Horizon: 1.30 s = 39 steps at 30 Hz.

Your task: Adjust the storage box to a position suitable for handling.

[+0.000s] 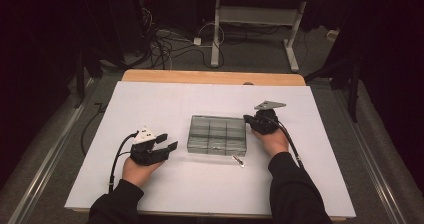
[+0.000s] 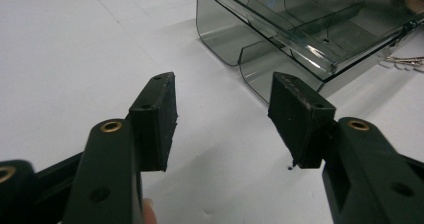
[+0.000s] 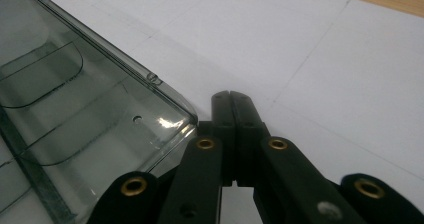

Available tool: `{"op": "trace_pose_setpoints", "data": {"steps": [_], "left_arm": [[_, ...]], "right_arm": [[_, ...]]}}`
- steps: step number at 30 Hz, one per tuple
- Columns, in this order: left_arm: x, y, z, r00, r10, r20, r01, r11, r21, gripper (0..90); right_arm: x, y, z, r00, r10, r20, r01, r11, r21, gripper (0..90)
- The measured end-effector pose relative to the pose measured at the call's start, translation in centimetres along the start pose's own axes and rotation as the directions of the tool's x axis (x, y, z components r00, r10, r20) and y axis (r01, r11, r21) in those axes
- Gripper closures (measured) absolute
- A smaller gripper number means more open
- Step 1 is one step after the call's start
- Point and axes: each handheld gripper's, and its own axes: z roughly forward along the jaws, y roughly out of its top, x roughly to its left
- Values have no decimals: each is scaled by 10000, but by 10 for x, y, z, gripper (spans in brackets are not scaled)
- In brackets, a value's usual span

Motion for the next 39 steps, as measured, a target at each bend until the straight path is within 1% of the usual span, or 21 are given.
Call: {"op": "trace_pose_setpoints", "data": {"steps": [4,5,11,12,13,14,15,16,17,18,20,21,22,23,24,25,27,32,33,34,39], "left_arm": [[0,0,0,10000,30,-12,-30,10000,-17,404],[0,0,0,10000,39,-42,-40,10000,-46,364],[-1,-1,-1,9999,116,68,-116,9999,-59,245],[-2,-1,-1,9999,86,68,-85,10000,-39,214],[-3,-1,-1,9999,72,128,-72,10000,-14,141],[-3,-1,-1,9999,72,128,-72,10000,-14,135],[-3,0,-1,9998,114,162,-114,9999,-25,135],[-5,0,0,9998,91,204,-92,9999,43,61],[-5,-1,1,9997,59,244,-61,10000,77,39],[-5,-1,1,9997,59,244,-61,10000,77,39],[-7,-1,3,9996,103,267,-108,9998,183,40],[-7,-1,3,9996,103,267,-108,9998,183,39],[-6,-1,3,9997,31,261,-36,9998,210,39],[-6,-1,3,9997,31,261,-36,9998,210,40],[-6,-1,3,9997,8,231,-13,9998,207,40],[-6,-1,3,9998,-17,200,13,9997,227,40],[-3,-1,4,9998,-113,170,108,9995,300,62],[-4,-1,6,9997,-172,157,168,9995,253,69],[-5,-1,5,9998,-166,146,163,9996,234,70],[-5,-1,5,9998,-166,146,163,9996,234,70],[-5,-1,3,9997,-178,148,175,9996,225,76]], "right_arm": [[1,0,2,10000,-78,28,78,10000,22,900],[0,0,0,9998,19,208,-19,10000,16,900],[-8,-5,-22,9981,334,524,-323,9993,-204,900],[-8,-8,-27,9977,368,562,-354,9990,-262,900],[-5,-15,-39,9970,435,632,-412,9984,-385,900],[-5,-15,-39,9970,435,632,-412,9984,-385,900],[-3,-20,-45,9967,526,619,-499,9978,-441,900],[3,-30,-56,9966,542,623,-511,9974,-510,900],[7,-35,-61,9965,494,673,-460,9977,-506,900],[7,-35,-61,9965,494,673,-460,9977,-506,900],[19,-50,-77,9968,523,601,-488,9972,-575,900],[19,-50,-77,9968,523,601,-488,9972,-575,900],[28,-59,-87,9972,507,548,-469,9966,-680,900],[28,-59,-87,9972,507,548,-469,9966,-680,900],[37,-66,-96,9982,392,463,-359,9969,-703,900],[37,-66,-96,9982,392,463,-359,9969,-703,900],[48,-75,-106,9991,278,323,-251,9964,-808,900],[50,-71,-98,9987,227,448,-197,9976,-658,900],[47,-64,-86,9984,238,510,-219,9990,-387,900],[47,-64,-86,9984,238,510,-219,9990,-387,900],[45,-45,-55,9988,265,415,-265,9996,8,900]]}}
